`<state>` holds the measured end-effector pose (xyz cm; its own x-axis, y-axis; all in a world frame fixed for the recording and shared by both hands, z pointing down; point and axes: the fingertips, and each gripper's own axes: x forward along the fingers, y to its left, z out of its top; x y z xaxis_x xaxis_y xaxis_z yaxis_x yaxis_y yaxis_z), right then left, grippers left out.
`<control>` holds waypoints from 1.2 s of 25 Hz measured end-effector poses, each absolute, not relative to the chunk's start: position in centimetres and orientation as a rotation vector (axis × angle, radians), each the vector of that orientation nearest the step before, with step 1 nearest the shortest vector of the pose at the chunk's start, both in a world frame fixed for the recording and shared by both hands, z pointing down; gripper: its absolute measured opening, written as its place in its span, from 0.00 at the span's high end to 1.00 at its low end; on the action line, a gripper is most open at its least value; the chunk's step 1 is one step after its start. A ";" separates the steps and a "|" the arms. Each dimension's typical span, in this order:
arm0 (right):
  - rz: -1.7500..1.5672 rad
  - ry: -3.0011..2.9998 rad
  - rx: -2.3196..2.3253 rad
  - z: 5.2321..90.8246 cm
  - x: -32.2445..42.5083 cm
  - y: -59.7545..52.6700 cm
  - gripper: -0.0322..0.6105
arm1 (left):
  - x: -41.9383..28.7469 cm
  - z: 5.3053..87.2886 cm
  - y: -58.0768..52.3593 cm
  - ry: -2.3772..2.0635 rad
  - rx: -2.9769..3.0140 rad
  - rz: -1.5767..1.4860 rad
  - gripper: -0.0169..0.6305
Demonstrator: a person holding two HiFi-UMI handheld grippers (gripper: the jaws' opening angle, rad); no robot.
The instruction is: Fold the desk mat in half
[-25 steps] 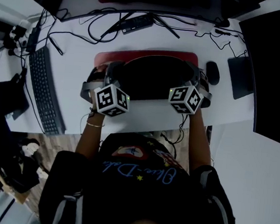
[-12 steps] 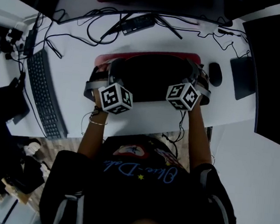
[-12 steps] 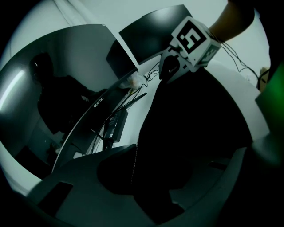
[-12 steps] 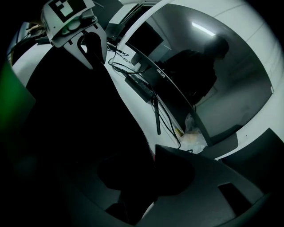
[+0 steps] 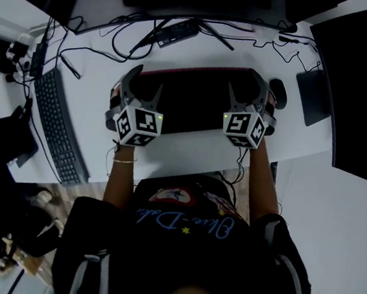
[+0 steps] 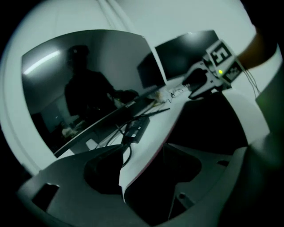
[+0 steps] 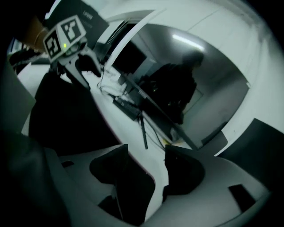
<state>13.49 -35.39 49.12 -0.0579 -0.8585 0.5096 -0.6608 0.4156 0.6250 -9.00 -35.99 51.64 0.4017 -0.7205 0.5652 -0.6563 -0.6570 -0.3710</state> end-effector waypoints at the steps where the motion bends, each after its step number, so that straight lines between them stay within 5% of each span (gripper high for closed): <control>1: -0.268 -1.848 1.371 47.9 13.0 -35.3 0.58 | -9.7 50.6 -36.1 1.337 -2.596 -1.030 0.57; 6: -0.031 -2.205 1.469 44.3 9.6 -33.0 0.59 | -13.1 47.8 -33.8 1.675 -2.803 -0.723 0.57; 10: 0.183 -2.401 1.382 43.8 6.3 -29.9 0.82 | -15.5 48.3 -28.6 1.933 -2.869 -0.644 0.57; 16: 0.330 -2.518 1.088 46.8 1.5 -25.3 0.82 | -17.4 52.5 -20.0 2.426 -2.942 -0.596 0.57; 30: 0.251 -2.296 0.854 53.5 -0.9 -22.2 0.87 | -16.2 55.8 -19.7 2.909 -3.073 0.190 0.57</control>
<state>-0.86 -22.22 53.53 -0.5644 -0.5108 0.6484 -0.6391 0.7676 0.0485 -16.20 -19.70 55.76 0.3088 -0.7669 0.5625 -0.6872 0.2290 0.6895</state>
